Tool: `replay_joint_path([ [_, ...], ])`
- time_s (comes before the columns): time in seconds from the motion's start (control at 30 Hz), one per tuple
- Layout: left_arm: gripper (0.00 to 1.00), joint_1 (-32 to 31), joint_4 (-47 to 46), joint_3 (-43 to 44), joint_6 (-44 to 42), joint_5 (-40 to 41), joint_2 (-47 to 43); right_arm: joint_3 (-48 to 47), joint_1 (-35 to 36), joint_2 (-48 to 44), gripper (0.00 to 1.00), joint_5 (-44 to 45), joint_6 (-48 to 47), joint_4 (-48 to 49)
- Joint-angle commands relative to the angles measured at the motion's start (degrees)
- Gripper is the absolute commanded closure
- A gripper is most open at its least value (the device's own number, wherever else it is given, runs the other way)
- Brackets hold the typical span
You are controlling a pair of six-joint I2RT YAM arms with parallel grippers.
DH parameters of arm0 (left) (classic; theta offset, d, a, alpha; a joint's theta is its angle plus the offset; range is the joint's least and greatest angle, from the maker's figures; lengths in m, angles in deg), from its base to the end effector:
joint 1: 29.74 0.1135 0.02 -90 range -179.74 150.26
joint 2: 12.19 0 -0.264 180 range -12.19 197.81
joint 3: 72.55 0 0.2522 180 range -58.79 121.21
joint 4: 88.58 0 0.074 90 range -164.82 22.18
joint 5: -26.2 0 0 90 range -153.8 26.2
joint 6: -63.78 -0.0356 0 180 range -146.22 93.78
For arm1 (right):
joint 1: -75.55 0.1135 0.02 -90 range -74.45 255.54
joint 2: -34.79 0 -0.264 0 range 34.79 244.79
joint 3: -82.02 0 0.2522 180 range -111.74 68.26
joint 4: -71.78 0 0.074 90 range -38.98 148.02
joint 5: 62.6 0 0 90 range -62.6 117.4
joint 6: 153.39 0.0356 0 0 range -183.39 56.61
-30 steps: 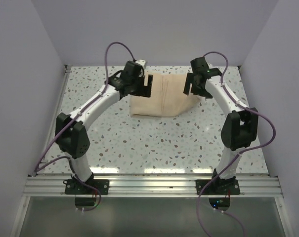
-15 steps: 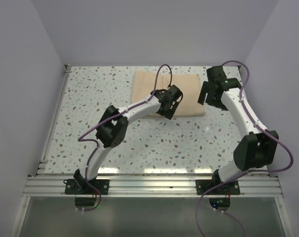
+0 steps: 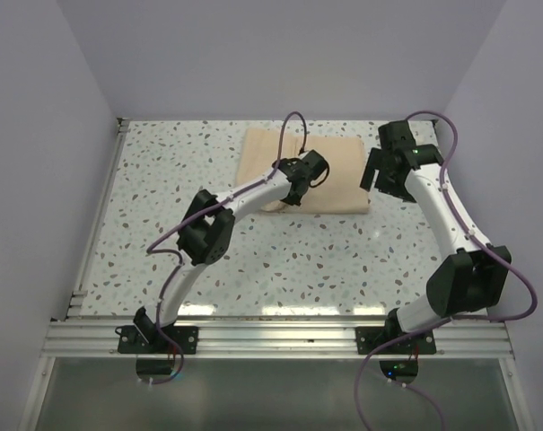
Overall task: Open and lay out the surgical kit
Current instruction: Open the surgical kit at the center of the board.
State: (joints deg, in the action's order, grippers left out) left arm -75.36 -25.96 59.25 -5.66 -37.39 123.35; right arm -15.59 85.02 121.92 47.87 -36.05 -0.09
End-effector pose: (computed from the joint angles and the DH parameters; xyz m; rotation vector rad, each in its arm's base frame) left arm 0.3628 -0.3481 0.1850 0.4299 2.5098 0.2094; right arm 0.3041 0.0381 0.3288 0.5121 2.5011 -0.2316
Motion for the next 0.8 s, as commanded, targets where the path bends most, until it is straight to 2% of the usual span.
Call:
replay_joint_path([
  [0.0,1.0,2.99,0.62,4.39,0.54,0.23,-4.32,-0.43,0.11,1.19,0.02,-1.22,-0.43,-0.17],
  [0.13,1.0,6.42,-1.22,3.17,3.61,-4.61,-10.99,-3.94,0.19,3.13,0.02,-3.41,-1.67,0.62],
  [0.17,1.0,8.6,-1.92,2.03,4.48,-5.05,-15.18,-4.91,0.11,3.83,0.02,-4.2,-1.84,0.8],
  [0.23,1.0,11.68,-4.63,-3.76,6.85,-5.93,-20.38,-7.98,0.19,6.02,0.02,-6.65,-1.93,1.5],
  [0.27,1.0,15.09,-5.78,-6.39,7.47,-6.11,-26.06,-9.3,0.19,6.81,0.02,-7.19,-1.76,1.59],
  [0.4,1.0,24.78,-8.87,-19.56,9.06,-6.9,-37.88,-16.68,0.11,13.05,0.02,-9.65,-1.14,2.38],
  [0.43,0.95,26.36,-9.48,-21.43,8.54,-7.69,-39.55,-19.82,0.19,14.37,0.02,-9.92,-1.05,2.38],
  [0.47,0.83,28.99,-9.83,-23.45,8.01,-8.39,-41.83,-21.51,0.19,17.69,0.02,-10.18,-0.88,2.3],
  [0.5,0.43,29.97,-10.1,-26.86,6.62,-9.18,-42.46,-24.92,0.19,19.37,0.02,-10.36,-0.88,2.47],
  [0.57,0.12,31.47,-8.97,-29.69,6.16,-9.89,-43.52,-28.28,0.11,24.8,0.02,-10.62,-0.62,2.82],
  [0.63,0.0,31.74,-7.39,-33.56,6.25,-9.72,-43.79,-33.64,0.11,28.77,0.02,-10.45,-0.61,3.44],
  [0.77,0.0,31.83,-8.08,-42.69,6.78,-11.82,-47.73,-45.67,-0.07,39.32,0.01,-9.84,-0.35,3.53],
])
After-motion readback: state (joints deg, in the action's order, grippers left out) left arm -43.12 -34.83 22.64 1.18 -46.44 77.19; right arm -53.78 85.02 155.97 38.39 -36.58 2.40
